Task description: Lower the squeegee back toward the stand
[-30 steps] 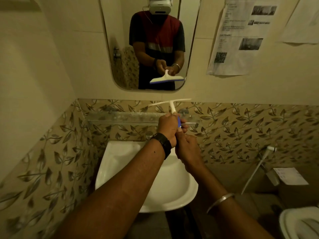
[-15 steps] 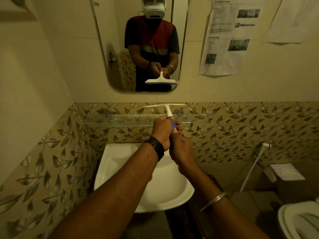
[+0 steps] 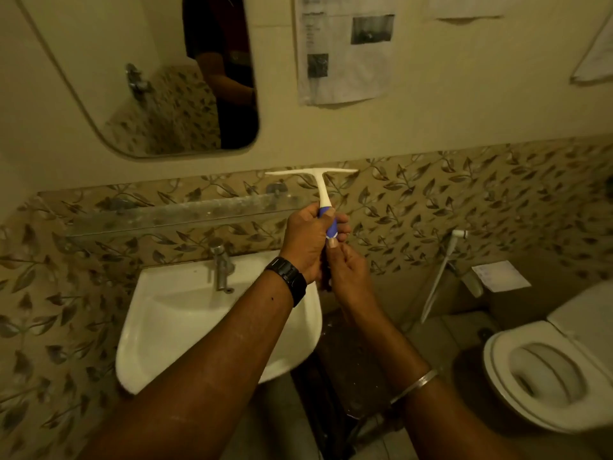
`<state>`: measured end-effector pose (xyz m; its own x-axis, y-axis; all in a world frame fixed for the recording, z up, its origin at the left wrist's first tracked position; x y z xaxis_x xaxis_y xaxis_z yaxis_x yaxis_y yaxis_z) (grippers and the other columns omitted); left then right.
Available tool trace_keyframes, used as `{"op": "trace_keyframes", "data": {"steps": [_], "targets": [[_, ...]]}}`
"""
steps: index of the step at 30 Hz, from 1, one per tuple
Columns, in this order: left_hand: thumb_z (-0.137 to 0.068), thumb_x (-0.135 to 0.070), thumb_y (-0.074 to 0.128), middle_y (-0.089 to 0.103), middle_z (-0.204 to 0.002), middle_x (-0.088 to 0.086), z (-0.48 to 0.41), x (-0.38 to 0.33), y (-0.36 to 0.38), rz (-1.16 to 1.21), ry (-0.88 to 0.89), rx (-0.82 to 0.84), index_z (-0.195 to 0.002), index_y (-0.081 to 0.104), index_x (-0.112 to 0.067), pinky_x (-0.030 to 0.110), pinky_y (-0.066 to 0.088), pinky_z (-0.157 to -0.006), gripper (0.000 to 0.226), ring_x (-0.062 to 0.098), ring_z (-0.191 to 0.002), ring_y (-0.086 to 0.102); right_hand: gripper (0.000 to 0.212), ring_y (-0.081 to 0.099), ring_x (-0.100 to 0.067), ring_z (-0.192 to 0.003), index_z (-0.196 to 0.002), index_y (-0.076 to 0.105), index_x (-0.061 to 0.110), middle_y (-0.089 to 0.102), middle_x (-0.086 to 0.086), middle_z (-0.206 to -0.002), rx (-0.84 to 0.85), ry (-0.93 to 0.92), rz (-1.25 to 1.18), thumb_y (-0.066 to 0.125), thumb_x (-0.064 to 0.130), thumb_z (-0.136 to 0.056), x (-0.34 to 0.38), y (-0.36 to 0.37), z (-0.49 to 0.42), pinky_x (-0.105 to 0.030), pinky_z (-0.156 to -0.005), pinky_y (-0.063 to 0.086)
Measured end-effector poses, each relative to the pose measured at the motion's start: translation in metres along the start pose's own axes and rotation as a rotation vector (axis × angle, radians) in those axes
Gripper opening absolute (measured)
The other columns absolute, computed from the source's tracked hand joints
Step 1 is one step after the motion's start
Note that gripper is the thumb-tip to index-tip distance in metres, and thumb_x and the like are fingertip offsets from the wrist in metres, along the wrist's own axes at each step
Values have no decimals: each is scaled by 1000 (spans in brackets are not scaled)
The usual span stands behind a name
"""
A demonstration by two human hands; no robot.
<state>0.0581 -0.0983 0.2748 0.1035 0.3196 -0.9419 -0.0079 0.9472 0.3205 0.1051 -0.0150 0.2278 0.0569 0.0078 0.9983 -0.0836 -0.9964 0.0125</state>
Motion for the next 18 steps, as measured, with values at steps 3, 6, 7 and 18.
{"op": "trace_keyframes", "data": {"steps": [3,6,7,18], "targets": [[-106,-8,52,72,-105,16,-4,21,30,-79,7,61,-109,66,-13,39,60,-82,15,26,-93,70,37,62,-13,-66,-91,68,11,67,1,-72,-72,15,-12,52,42,-106,-14,-44,-2,-29,-62,50],[-102,-5,60,74,-108,13,-12,44,53,-154,-7,104,-119,67,-10,48,59,-92,19,27,-99,71,19,62,-12,-72,-97,71,20,68,2,-78,-96,63,-34,58,32,-104,-28,-85,-3,-28,-65,51],[-101,-4,62,73,-106,12,-15,52,59,-167,-16,113,-121,67,-10,48,58,-92,22,26,-98,70,15,62,-13,-73,-98,72,22,67,1,-80,-92,69,-39,59,28,-104,-33,-97,-3,-28,-65,51],[-95,-2,69,75,-104,8,-41,157,84,-273,-129,111,-121,71,-8,42,59,-93,26,21,-95,70,16,72,-11,-77,-109,73,3,76,-6,-90,-155,245,-56,72,4,-93,-118,-177,0,-24,-69,58]]}}
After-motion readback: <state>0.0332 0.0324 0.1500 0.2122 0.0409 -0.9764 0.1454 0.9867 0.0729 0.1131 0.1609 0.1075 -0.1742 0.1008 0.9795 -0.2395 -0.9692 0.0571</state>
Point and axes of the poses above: each hand's wrist, its own z-axis away from the middle knuckle, its own y-axis out of the palm, x = y × z, the point moved 5 cm from there along -z, towards the middle knuckle
